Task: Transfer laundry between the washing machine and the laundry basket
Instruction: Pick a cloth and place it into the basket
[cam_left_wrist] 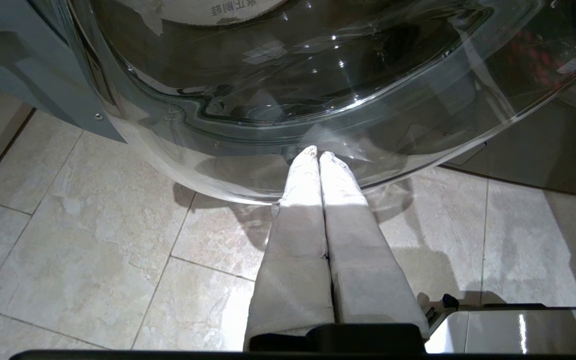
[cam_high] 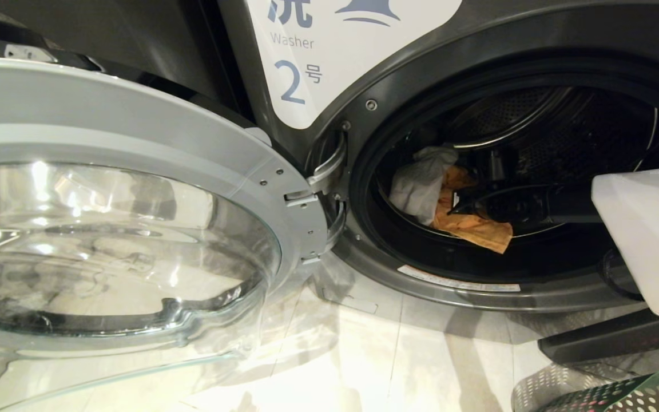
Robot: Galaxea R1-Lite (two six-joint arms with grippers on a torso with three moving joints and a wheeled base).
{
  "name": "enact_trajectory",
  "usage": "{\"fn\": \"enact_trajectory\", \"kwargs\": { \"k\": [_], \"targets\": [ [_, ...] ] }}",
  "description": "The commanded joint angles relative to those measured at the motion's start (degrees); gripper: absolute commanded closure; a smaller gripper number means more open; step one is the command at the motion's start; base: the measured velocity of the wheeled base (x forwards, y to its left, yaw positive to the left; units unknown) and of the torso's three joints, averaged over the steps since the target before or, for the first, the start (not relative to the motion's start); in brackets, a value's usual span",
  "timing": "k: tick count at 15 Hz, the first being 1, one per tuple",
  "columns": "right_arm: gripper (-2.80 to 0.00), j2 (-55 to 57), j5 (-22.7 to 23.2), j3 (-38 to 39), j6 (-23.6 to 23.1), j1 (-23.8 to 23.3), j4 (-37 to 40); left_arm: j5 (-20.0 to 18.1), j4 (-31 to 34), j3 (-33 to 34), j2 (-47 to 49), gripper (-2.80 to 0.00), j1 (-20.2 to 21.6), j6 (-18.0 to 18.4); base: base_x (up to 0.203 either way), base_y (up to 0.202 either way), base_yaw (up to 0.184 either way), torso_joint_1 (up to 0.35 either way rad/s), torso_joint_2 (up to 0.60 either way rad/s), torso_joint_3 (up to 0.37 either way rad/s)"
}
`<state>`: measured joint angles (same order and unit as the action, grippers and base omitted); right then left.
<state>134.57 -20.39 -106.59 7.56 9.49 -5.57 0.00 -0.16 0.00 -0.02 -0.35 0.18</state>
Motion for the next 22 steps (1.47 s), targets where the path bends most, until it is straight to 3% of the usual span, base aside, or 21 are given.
{"fn": "enact_trajectory", "kwargs": {
  "k": [1,6,14,18,22],
  "targets": [
    [0.00,-4.95,-0.24,4.69,0.19,1.01,-0.27,0.00,-0.03,0.09,0.02,0.00,0.00,-0.01,0.000,0.000,0.000,0.000,0.00,0.000],
    [0.00,-15.45,-0.71,16.58,1.20,4.59,-1.18,0.00,-0.02,0.09,0.02,0.00,0.00,-0.01,0.000,0.000,0.000,0.000,0.00,0.000],
    [0.00,-28.37,-2.18,37.98,0.72,7.33,-12.20,0.00,-0.02,0.09,0.02,0.00,0.00,-0.01,0.000,0.000,0.000,0.000,0.00,0.000],
    [0.00,-35.37,-2.12,43.60,0.71,9.05,-12.58,0.00,-0.02,0.09,0.02,0.00,0.00,-0.01,0.000,0.000,0.000,0.000,0.00,0.000],
    [0.00,-44.37,-2.19,53.95,0.66,11.87,-12.85,0.00,-0.02,0.09,0.02,0.00,0.00,-0.01,0.000,0.000,0.000,0.000,0.00,0.000]
  ]
}}
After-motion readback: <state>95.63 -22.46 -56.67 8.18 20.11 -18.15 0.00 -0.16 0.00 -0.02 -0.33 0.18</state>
